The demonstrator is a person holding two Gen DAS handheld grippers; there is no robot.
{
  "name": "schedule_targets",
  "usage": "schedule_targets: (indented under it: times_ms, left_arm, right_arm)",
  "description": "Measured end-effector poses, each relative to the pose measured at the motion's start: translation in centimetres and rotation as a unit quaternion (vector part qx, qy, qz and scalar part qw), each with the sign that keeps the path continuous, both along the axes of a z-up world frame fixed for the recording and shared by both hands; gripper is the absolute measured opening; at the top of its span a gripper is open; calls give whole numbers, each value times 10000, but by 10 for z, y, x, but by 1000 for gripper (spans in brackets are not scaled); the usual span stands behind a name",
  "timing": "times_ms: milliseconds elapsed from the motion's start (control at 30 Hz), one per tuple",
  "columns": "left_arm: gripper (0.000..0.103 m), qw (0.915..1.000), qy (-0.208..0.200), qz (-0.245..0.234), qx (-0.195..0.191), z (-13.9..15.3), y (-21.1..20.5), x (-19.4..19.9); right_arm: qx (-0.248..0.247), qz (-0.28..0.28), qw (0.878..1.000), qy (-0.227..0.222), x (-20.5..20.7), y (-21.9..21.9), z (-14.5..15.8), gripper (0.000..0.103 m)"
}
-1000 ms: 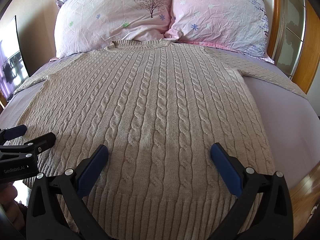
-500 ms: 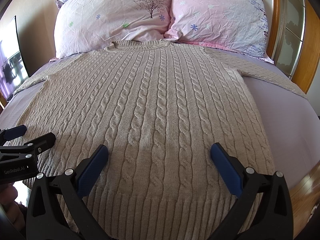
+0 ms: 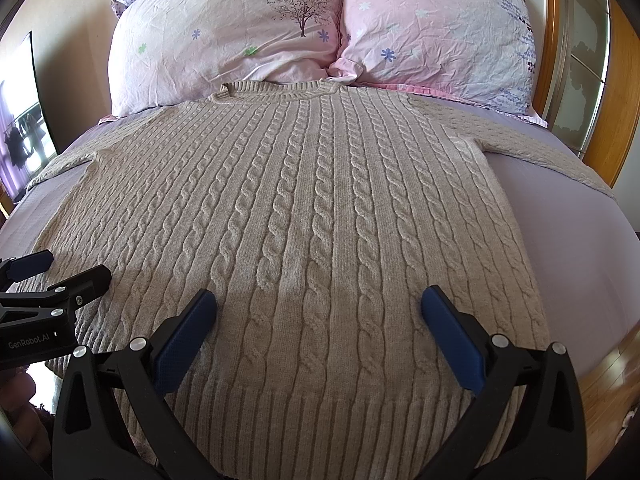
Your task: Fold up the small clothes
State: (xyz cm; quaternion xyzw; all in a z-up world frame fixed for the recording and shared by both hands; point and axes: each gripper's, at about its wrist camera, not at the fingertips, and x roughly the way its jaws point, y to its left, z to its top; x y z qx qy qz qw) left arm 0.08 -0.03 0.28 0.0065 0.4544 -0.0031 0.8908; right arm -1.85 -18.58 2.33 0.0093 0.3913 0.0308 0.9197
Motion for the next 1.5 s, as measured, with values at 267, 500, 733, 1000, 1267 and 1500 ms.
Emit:
schedule_targets:
  times_ms: [267,500,733,1000,1267,1500]
  left_arm:
    - [101,9999,-129,-57,40,1,2,-2]
    - [101,9988,-255,-410,-98,5,6,4]
    - [101,9836,-1146,-836,-1112,36,34,32]
    - [101,9605,-1698,-687,-2094,58,73,64]
    - [101,9654,-1746,-240,-1923,64,106,77]
    - [101,9537,-1871,786,-2220,61,184,80]
  right_arm:
    - [12,255,9993,-267,1,0,-2,102]
    - [1284,-51,9902,-542,30,-105,44,102]
    - [2063,-2803,9374,-141,101,-312,55,63]
    - [2861,-4583,8409,326,146,-445,7,36]
    - [2873,-4807,8284,-94,161,-469,-1,9]
    - [1900,-2493,9402,-1336,195,-314,109,9]
